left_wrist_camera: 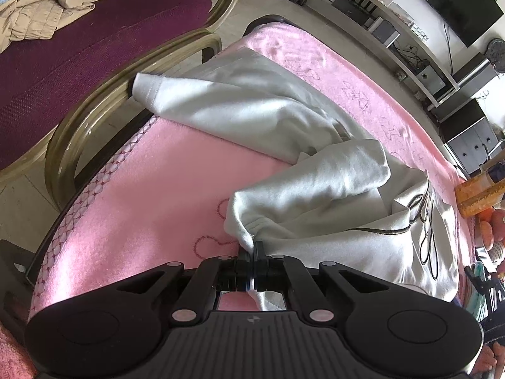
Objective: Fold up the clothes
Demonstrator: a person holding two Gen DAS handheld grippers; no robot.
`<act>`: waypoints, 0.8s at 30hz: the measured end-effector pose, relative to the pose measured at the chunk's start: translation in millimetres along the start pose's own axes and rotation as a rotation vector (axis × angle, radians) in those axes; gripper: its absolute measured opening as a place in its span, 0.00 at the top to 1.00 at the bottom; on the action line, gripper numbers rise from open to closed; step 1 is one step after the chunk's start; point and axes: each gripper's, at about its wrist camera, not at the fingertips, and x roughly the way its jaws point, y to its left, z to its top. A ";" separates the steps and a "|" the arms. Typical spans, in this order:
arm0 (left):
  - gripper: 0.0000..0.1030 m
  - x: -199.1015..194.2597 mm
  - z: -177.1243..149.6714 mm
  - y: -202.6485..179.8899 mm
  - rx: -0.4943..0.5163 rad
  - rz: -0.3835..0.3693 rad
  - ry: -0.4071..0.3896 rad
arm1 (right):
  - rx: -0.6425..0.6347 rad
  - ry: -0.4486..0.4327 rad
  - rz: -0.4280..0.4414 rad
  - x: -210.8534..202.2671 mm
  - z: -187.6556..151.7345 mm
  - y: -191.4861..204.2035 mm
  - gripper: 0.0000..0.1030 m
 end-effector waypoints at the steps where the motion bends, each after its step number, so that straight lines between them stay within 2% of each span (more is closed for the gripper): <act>1: 1.00 0.4 0.0 -0.1 -0.002 0.001 0.001 | 0.010 0.038 0.009 2.8 -1.8 -1.0 0.59; 5: 1.00 0.7 -0.2 -1.2 0.000 0.003 0.000 | -0.072 0.198 -0.028 12.9 -25.8 8.8 0.59; 6: 1.00 0.8 -0.1 -1.0 -0.002 0.003 0.001 | -0.090 0.214 -0.035 13.3 -30.8 11.5 0.59; 9: 1.00 2.0 -0.5 -0.2 -0.007 -0.002 0.006 | -0.170 0.105 -0.055 2.8 -32.4 23.0 0.59; 11: 1.00 2.4 -0.4 2.0 -0.023 -0.017 0.009 | -0.130 0.012 -0.042 -5.2 -20.0 21.5 0.59; 12: 1.00 2.3 -0.2 3.8 -0.036 -0.031 0.011 | -0.103 -0.025 -0.038 -8.1 -15.1 19.4 0.61; 13: 1.00 1.9 0.2 6.5 -0.056 -0.055 0.015 | -0.088 -0.049 -0.047 -9.1 -12.4 17.3 0.68; 15: 1.00 0.7 0.7 11.3 -0.091 -0.095 0.018 | -0.105 -0.075 -0.090 -7.3 -11.5 17.3 0.75; 17: 1.00 1.5 0.1 14.4 -0.116 -0.119 0.030 | -0.117 -0.069 -0.116 -4.1 -13.0 17.5 0.75; 19: 0.94 3.4 -0.9 16.9 -0.137 -0.136 0.046 | -0.125 -0.065 -0.122 -3.2 -14.6 16.6 0.75; 21: 0.91 7.4 -2.0 19.0 -0.158 -0.144 0.069 | -0.130 -0.065 -0.126 -2.8 -16.4 16.3 0.75; 24: 0.91 12.0 -2.5 21.5 -0.177 -0.151 0.083 | -0.124 -0.073 -0.127 -2.6 -17.8 16.3 0.75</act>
